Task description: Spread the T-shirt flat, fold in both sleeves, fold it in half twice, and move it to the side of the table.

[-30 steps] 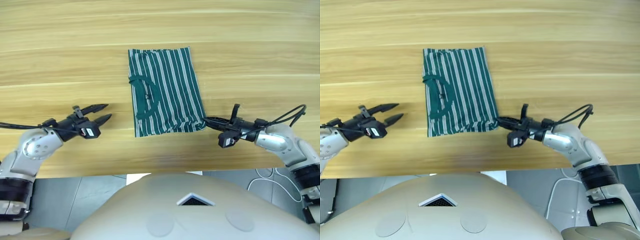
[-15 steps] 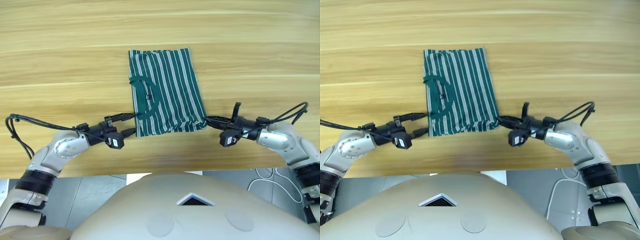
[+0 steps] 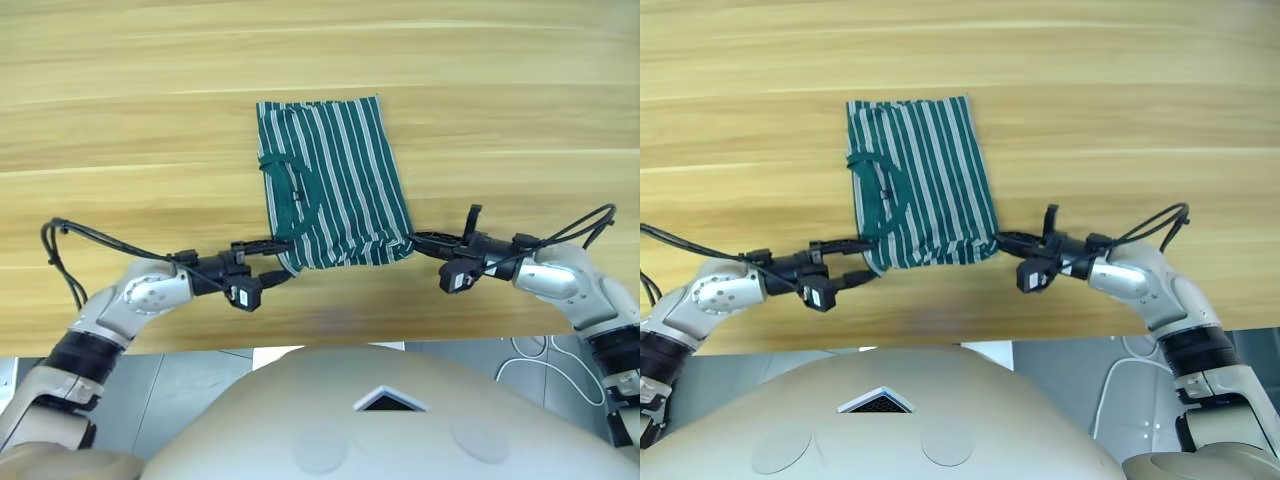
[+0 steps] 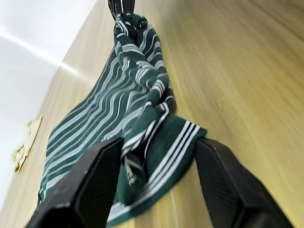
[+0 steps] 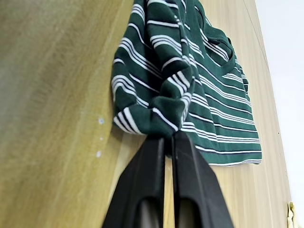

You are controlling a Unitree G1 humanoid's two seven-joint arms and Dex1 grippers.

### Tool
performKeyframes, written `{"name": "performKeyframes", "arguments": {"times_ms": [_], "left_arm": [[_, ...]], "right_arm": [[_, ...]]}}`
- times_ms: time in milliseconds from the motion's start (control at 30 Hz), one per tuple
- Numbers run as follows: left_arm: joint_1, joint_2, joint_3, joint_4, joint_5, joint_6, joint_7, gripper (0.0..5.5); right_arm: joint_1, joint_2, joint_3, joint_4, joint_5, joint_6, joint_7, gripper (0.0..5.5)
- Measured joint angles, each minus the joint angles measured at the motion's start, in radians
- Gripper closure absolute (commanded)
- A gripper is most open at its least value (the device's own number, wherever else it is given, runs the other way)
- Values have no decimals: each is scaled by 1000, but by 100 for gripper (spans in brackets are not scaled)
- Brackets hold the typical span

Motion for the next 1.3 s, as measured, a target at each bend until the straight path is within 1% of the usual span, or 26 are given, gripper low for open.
{"name": "performKeyframes", "arguments": {"times_ms": [167,433,633,767,933,1000,1133,1200,1300], "left_arm": [[-68,-30,-2,80,34,-34,34,278],[-65,-32,-33,89,30,-51,24,410],[-34,-12,-34,58,-11,-57,12,483],[-34,-16,-13,78,-29,-79,30,535],[-78,-31,15,170,-37,-106,57,542],[-78,-33,15,177,-39,-114,58,542],[45,4,9,65,-116,-92,27,543],[98,8,19,21,-149,-69,27,543],[65,-38,92,12,-172,-26,71,543]], "right_arm": [[-1,1,1,0,0,-1,0,548],[-1,3,1,0,0,-1,0,548],[-2,7,2,0,0,-1,0,548],[-4,11,7,0,0,-1,0,548],[-2,17,18,-2,7,-2,0,548],[14,17,19,-14,49,-2,1,548],[111,7,3,-102,166,5,11,548],[128,9,-14,-126,204,10,9,548],[77,51,-46,-127,231,39,-8,548]]}}
